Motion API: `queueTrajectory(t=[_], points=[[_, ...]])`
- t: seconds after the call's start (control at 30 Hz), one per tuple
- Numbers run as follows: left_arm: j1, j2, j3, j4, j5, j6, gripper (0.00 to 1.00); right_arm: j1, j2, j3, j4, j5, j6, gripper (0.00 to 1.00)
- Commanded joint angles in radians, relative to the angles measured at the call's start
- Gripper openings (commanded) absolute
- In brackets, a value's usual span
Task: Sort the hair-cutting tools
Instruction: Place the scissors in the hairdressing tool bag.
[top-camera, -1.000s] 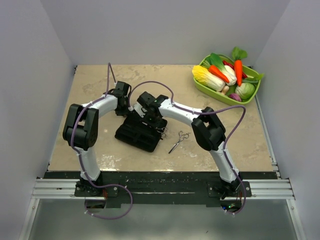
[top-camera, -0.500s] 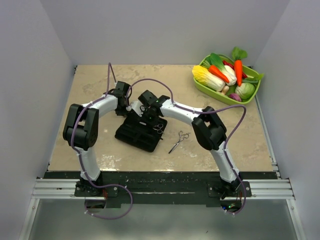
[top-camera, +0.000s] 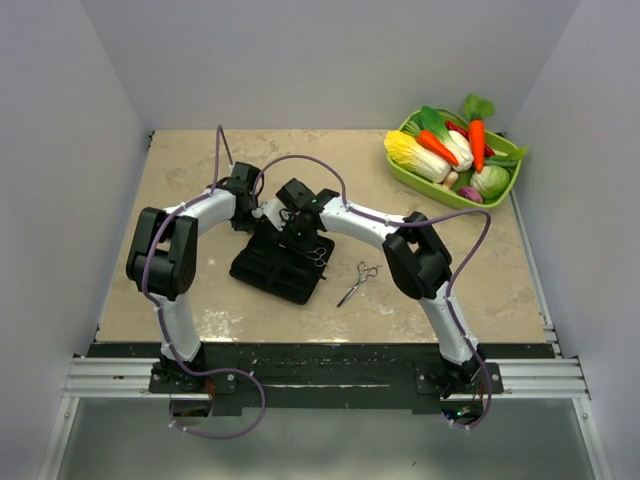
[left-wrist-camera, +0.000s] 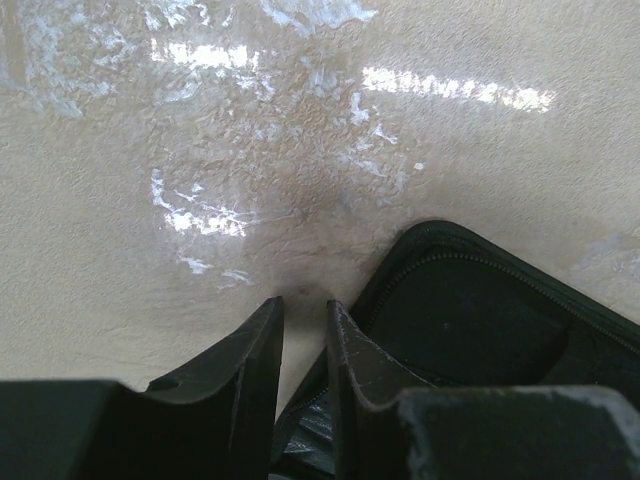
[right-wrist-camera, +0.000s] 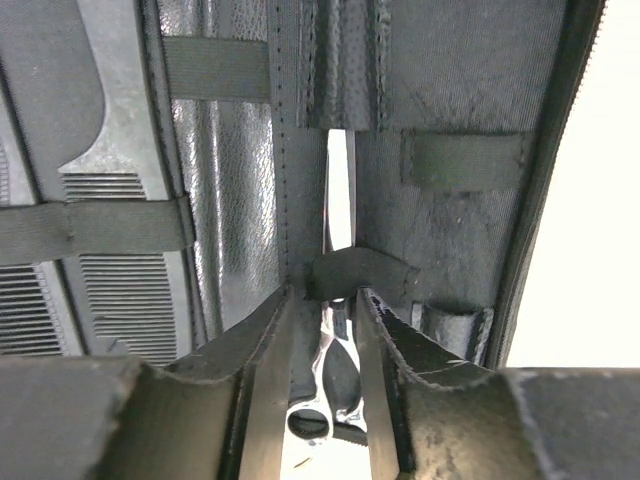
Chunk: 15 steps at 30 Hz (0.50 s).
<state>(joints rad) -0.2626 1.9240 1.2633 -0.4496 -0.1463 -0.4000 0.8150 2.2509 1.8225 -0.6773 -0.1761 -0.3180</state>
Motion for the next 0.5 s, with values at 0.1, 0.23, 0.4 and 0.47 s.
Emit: queueTrajectory(t=[0.1,0.23,0.4,0.47], points=[[-0.023,0.052,-0.002,-0.014,0.054,0.001,0.29,-0.02,-0.201,-0.078,0.047,0.044,0.072,0.38],[-0.023,0.041,-0.007,-0.012,0.048,0.003,0.29,-0.04,-0.313,-0.178,0.016,0.108,0.083,0.38],[-0.021,0.032,-0.002,-0.015,0.044,0.009,0.29,-0.071,-0.404,-0.253,0.006,0.086,0.057,0.38],[-0.021,0.032,0.007,-0.02,0.056,0.013,0.29,-0.071,-0.393,-0.264,-0.005,0.09,0.034,0.36]])
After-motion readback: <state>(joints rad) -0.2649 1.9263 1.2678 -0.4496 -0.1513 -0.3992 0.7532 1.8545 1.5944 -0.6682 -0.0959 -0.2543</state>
